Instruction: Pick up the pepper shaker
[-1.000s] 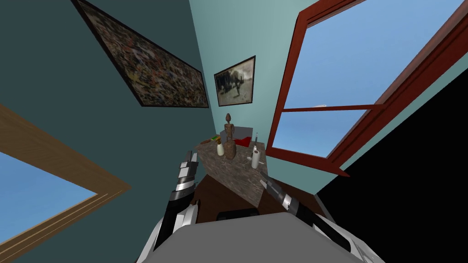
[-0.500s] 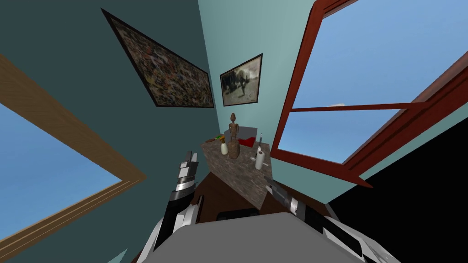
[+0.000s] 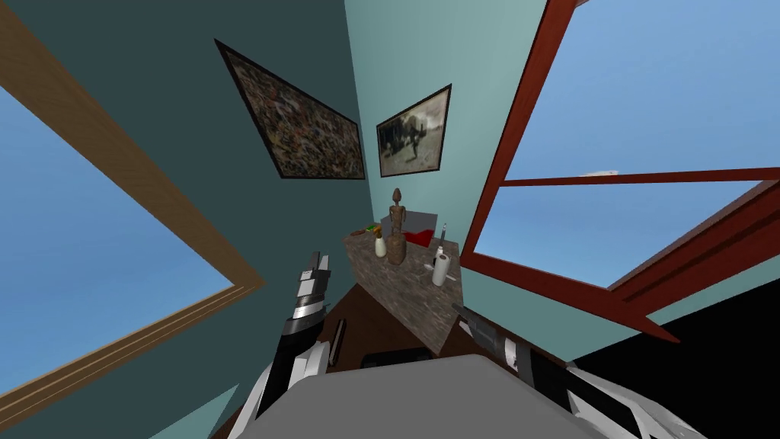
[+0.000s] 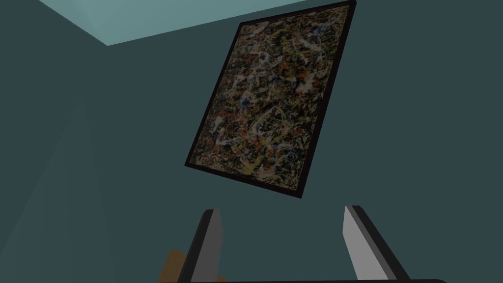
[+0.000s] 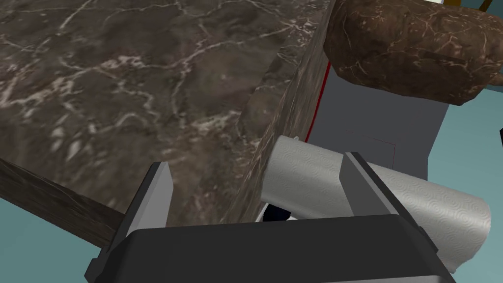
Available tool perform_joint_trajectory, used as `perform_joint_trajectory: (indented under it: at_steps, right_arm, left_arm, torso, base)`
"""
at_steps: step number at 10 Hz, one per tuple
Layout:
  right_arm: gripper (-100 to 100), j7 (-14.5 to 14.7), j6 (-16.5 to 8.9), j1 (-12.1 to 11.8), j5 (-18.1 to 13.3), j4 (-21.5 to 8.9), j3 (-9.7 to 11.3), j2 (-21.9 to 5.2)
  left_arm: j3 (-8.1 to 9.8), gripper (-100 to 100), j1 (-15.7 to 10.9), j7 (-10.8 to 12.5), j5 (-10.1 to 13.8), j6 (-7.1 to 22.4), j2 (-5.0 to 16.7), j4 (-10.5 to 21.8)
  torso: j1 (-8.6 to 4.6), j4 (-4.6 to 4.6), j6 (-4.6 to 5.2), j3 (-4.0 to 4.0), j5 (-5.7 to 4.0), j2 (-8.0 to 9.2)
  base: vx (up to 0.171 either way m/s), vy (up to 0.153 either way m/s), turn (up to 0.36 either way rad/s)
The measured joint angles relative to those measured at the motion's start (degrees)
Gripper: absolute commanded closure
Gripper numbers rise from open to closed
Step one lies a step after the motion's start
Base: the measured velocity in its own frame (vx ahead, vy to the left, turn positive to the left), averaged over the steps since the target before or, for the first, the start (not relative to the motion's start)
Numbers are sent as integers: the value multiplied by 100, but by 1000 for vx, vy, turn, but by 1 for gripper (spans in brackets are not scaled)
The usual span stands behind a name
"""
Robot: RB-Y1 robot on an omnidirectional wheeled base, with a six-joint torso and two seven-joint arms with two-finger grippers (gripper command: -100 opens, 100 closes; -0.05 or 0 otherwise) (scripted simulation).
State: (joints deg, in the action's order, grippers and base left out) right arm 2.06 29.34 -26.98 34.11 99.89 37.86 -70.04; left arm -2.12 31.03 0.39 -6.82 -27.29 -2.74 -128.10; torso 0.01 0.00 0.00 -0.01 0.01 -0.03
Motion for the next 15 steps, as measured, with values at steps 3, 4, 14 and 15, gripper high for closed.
perform_joint_trajectory:
  at_steps: [3, 4, 14, 15]
  right_arm:
    - [-100, -16, -118, -3, 103, -158, 147, -517]
    - [-100, -51, -88, 35, 90, -227, 192, -616]
    - [-100, -332, -337, 171, 74, -1108, 904, -2175]
    - [-100, -291, -340, 112, 122, -1074, 875, -2286]
  left_arm:
    - [1, 0, 1, 0, 0, 0, 0, 0]
    - [1, 0, 1, 0, 0, 0, 0, 0]
    - [1, 0, 2, 0, 0, 0, 0, 0]
    - [1, 0, 2, 0, 0, 0, 0, 0]
  torso:
    - [-1, 0, 5, -2, 0, -3]
    - [-2, 0, 7, 0, -1, 0]
    - [5, -2, 7, -6, 1, -11]
    - [3, 0, 10, -2, 0, -5]
  base:
    - [6, 7, 133]
    - [6, 18, 257]
    - [20, 15, 190]
    - [23, 20, 272]
